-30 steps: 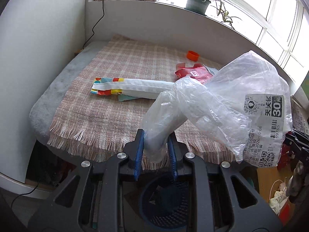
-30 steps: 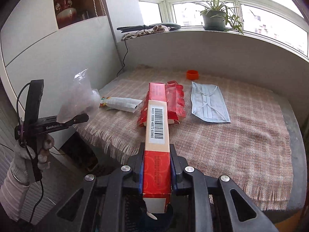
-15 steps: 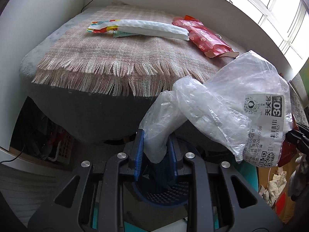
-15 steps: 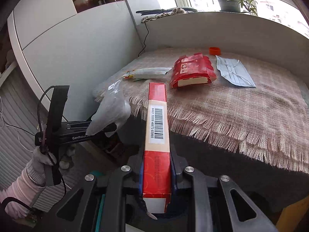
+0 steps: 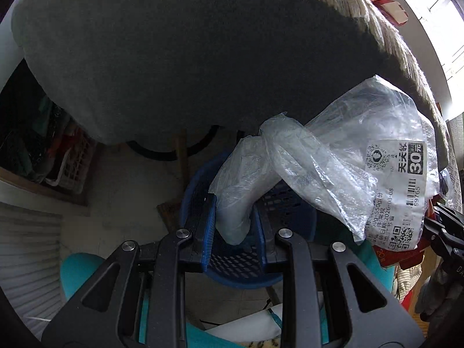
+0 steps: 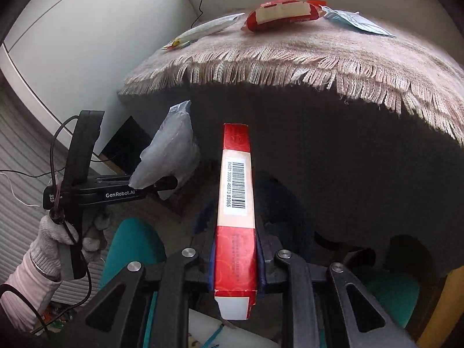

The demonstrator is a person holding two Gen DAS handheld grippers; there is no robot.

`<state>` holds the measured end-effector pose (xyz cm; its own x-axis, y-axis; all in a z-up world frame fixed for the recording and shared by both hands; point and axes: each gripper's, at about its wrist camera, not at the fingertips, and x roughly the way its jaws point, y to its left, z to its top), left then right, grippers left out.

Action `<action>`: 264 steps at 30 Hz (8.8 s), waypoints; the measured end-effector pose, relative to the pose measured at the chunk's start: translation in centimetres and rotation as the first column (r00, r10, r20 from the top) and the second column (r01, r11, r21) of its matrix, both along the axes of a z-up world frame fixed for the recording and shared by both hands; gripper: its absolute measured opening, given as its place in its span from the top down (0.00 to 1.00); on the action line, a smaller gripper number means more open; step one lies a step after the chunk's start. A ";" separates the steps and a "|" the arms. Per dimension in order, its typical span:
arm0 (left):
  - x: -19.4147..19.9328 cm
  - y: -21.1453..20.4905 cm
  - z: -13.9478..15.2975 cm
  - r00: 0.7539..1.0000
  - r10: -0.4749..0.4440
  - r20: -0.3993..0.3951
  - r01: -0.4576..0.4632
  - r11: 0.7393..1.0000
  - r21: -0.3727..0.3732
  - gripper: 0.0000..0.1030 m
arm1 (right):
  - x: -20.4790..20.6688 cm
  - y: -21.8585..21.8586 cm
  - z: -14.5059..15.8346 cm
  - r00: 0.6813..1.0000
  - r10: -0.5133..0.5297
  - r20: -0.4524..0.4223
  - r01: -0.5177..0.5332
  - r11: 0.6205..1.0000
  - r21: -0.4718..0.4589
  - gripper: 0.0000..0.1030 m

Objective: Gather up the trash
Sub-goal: 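Carry the plastic bag and red box down to the wastebasket and release both, then raise both tools back over the bed toward the remaining trash, then grasp the white strip package with the left tool while the right tool grasps the red wrapper, then carry the strip package and red wrapper down over the blue wastebasket with both tools, then open both tools to drop the strip package and wrapper into the basket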

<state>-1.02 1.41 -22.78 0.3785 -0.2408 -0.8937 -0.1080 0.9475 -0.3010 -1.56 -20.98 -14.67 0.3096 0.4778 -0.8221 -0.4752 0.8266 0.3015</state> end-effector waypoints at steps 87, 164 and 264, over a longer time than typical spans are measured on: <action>16.4 7.0 14.9 0.969 0.156 0.192 -0.145 0.987 -0.069 0.39 | 15.9 -3.0 11.4 0.986 -0.090 0.142 0.066 0.984 0.168 0.18; 10.2 5.4 20.6 0.916 0.105 0.387 -0.099 0.994 -0.035 0.86 | 12.2 1.3 14.8 0.965 -0.038 0.259 -0.004 0.987 0.160 0.93; 2.1 0.4 -2.6 0.993 0.067 -0.101 -0.077 0.993 -0.091 0.78 | 1.8 0.9 -2.4 0.997 -0.046 -0.065 0.042 0.997 -0.071 0.30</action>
<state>1.05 1.76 -25.40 0.3097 -0.3013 -0.9018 -0.2081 0.9040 -0.3735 0.24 -20.10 -17.12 0.2725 0.4063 -0.8722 -0.4189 0.8661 0.2726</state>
